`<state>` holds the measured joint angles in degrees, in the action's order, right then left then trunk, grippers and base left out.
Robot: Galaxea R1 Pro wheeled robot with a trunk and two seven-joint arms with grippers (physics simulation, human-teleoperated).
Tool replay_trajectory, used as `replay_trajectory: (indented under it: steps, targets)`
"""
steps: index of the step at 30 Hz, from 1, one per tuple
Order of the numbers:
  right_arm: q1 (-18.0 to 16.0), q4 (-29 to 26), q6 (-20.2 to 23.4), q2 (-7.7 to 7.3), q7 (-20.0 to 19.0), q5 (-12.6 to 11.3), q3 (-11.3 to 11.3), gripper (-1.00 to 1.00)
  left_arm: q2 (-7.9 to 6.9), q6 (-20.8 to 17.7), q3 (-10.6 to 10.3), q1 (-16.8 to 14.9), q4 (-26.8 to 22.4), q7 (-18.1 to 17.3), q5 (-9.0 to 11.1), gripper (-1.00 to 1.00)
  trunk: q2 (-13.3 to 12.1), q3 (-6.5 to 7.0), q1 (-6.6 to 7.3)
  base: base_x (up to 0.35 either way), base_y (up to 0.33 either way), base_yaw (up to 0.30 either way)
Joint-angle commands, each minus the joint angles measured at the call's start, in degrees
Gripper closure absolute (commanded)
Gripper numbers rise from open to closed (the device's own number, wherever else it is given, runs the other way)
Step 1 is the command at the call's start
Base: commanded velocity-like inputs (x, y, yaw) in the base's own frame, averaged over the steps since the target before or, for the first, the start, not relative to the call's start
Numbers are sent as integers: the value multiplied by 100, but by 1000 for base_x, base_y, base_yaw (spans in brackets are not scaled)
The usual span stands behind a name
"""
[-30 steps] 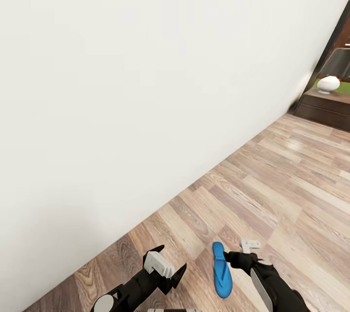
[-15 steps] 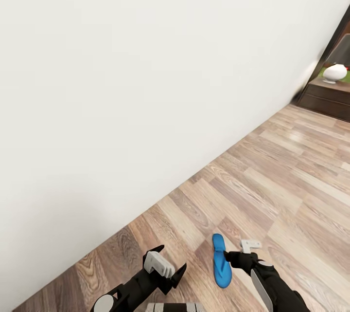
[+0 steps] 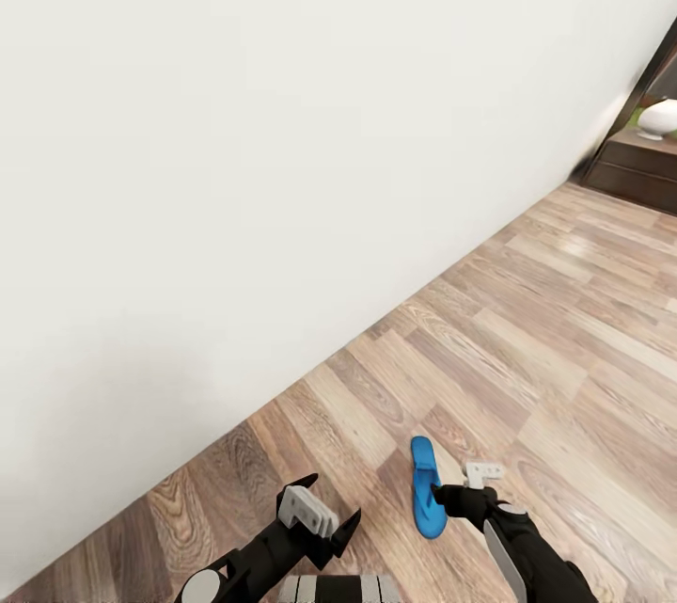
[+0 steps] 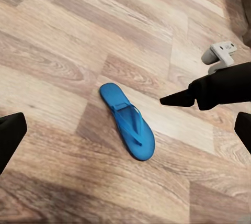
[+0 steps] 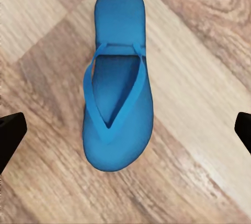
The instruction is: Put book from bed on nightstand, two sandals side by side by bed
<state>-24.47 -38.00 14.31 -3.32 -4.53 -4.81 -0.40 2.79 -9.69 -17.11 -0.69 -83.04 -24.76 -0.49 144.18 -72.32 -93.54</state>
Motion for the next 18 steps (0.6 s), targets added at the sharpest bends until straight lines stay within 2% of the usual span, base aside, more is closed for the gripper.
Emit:
replay_trajectory:
  steps: [1,3,5,9,18]
  targets:
    - [0,-21,31,9,-15,-48,-4,-100,3,-39,6,-1,-9,-24,-4,-100,3,-27,-1,0,0,0]
    - [0,-59,29,48,-16,-47,-1,-100,3,-37,6,-1,-9,-23,-4,-100,6,-72,-6,0,0,0]
    - [1,-169,27,179,-17,-47,2,-100,3,-35,6,-1,-10,-22,-4,-100,9,-116,-12,0,0,0]
    - [-1,-246,-89,306,-20,-46,4,-100,3,-40,6,-1,-6,-25,-4,-100,14,-205,-22,0,0,0]
    - [0,-272,-168,391,-22,-46,4,-100,3,-41,9,-1,-2,-27,-4,-100,26,-404,-45,0,0,0]
